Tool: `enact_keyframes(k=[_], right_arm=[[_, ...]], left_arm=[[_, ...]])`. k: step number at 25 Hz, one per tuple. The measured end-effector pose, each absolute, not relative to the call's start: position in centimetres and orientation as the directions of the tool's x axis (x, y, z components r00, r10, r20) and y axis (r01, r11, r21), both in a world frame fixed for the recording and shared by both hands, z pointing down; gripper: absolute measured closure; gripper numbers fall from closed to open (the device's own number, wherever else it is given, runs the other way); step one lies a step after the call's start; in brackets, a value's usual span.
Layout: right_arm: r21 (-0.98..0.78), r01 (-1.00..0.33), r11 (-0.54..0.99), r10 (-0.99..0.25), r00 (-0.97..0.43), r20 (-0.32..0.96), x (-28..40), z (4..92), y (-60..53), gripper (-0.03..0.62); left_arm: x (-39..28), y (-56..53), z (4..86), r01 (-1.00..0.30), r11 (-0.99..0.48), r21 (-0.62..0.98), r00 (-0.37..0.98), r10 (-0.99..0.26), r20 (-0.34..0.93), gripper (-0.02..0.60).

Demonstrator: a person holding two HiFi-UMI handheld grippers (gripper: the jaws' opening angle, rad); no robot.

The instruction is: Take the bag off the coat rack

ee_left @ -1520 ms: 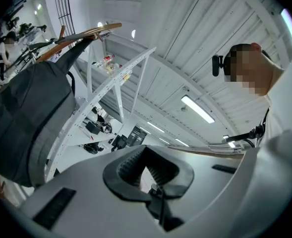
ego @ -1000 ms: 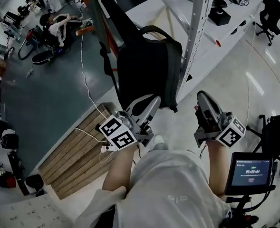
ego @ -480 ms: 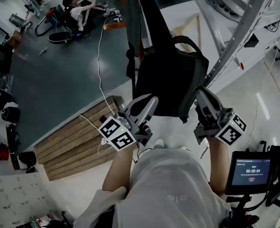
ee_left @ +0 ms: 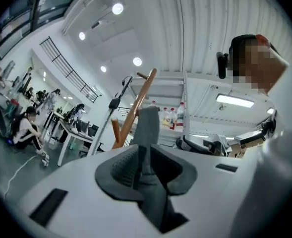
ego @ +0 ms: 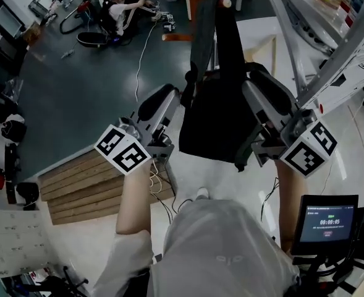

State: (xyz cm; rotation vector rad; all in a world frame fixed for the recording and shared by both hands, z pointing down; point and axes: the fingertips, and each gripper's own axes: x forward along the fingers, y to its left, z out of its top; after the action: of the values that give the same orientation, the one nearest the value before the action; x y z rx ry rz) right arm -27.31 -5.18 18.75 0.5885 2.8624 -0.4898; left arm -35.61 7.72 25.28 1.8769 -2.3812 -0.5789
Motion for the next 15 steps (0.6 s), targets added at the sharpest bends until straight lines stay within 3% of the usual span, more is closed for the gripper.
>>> enact_keyframes(k=[5,11,15], right_arm=[[-0.162,0.398,0.903,0.365,-0.909,-0.201,-30.5,13.8,-4.2,0.349],[-0.102,0.329,0.939,0.316,-0.940,-0.128,-34.2,11.4,-4.6,0.316],[-0.148,0.326,0.934,0.316,-0.945,-0.086,-35.7,11.5,-5.0,0.254]], left_arm=[[-40.8,7.1,17.6,-0.954,0.225,0.200,-0.265,-0.942,-0.204,0.478],[-45.0,2.1,11.3,-0.981,0.155,0.118,-0.175,-0.966,-0.188,0.420],[-46.1,-1.4,9.1,-0.994,0.103,0.040,-0.108,-0.983,-0.150,0.374]])
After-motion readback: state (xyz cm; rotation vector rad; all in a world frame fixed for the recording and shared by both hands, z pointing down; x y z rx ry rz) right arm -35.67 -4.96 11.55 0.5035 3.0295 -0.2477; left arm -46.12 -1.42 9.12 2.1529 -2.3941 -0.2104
